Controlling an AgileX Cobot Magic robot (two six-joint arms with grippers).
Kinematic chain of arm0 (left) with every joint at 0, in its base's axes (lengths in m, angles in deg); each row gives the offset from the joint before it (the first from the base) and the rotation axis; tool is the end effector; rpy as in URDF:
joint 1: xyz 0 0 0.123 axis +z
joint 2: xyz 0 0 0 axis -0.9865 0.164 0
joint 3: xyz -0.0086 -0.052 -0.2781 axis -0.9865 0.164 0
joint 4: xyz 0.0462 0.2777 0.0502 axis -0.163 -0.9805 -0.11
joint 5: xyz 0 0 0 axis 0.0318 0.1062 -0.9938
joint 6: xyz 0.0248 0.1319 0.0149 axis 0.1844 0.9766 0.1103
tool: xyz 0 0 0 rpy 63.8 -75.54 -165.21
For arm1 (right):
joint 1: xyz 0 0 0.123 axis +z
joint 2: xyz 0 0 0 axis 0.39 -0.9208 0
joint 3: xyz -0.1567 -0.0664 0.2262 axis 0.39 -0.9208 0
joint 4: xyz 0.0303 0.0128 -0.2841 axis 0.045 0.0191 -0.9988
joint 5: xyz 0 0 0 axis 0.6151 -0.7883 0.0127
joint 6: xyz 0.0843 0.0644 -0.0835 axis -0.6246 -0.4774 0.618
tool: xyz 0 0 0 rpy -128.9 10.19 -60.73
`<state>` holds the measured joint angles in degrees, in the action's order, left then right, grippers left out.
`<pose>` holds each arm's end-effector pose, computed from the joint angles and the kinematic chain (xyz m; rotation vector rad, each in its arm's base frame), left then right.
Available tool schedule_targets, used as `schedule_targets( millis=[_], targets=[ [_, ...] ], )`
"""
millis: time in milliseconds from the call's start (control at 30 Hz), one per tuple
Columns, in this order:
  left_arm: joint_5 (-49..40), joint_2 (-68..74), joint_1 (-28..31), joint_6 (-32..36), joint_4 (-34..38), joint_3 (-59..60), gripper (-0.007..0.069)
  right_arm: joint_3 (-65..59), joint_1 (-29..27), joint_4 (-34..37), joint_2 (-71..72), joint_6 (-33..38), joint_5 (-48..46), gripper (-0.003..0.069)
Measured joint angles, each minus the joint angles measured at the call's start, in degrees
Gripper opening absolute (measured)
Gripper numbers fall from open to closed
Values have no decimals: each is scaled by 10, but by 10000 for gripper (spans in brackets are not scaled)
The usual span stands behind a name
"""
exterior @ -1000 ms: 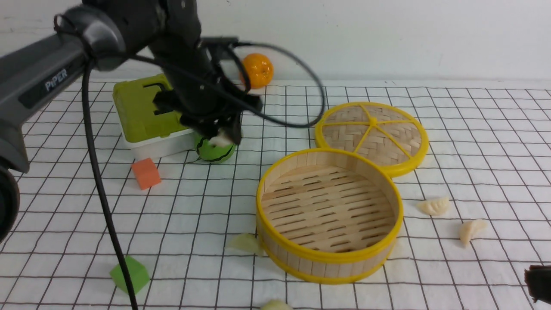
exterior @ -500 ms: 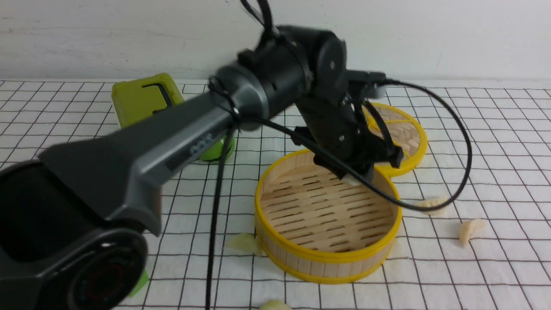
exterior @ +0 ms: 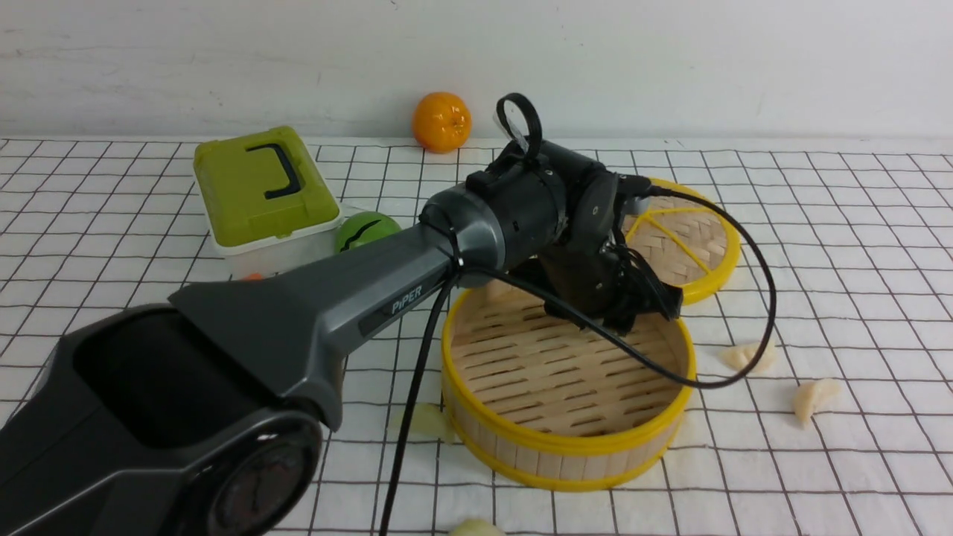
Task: Put the dumplings into the steamer on the table with the white tablecloth.
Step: 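Place the dumpling into the bamboo steamer basket with the left gripper, then reach for and grasp a dumpling on the table with the left gripper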
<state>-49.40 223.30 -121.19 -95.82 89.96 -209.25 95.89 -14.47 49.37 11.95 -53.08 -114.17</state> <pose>0.4469 -0.3853 0.1577 0.4985 2.5512 -0.4060 0.1242 0.0883 0.3528 -0.5762 2.1479 0.6209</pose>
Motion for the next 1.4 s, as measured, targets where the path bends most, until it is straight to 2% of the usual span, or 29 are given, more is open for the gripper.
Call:
schedule_targets(
  millis=[67,267,400,633,767,967,1067,1100,1133,1167,1267,1400],
  targets=[
    [-9,5,0,-7,0,0,309,-2,1,0,0,0,0,20],
    [-50,0,0,-20,-2,-1,517,-2,1,1,0,0,10,30],
    [-102,-25,1,-21,-15,-20,566,-2,1,2,0,0,11,34],
    [-209,-150,2,28,-68,-52,545,-2,1,2,0,0,15,41],
    [-228,-216,11,40,-86,-37,519,-2,1,5,0,0,22,43],
    [-229,-334,74,36,-67,107,479,-2,1,16,0,0,30,48],
    [-229,-401,118,36,-43,247,470,-2,1,23,0,0,30,52],
    [-229,-404,120,36,-43,256,470,-2,1,24,0,0,30,52],
    [-225,-430,133,37,-37,331,470,-2,1,27,0,0,30,55],
    [-224,-436,134,38,-36,339,470,-2,1,27,0,0,30,55],
    [-169,-473,138,75,-27,465,470,-2,1,28,0,0,30,59],
    [-108,-480,138,172,-11,547,470,-2,1,28,0,0,32,65]
  ],
)
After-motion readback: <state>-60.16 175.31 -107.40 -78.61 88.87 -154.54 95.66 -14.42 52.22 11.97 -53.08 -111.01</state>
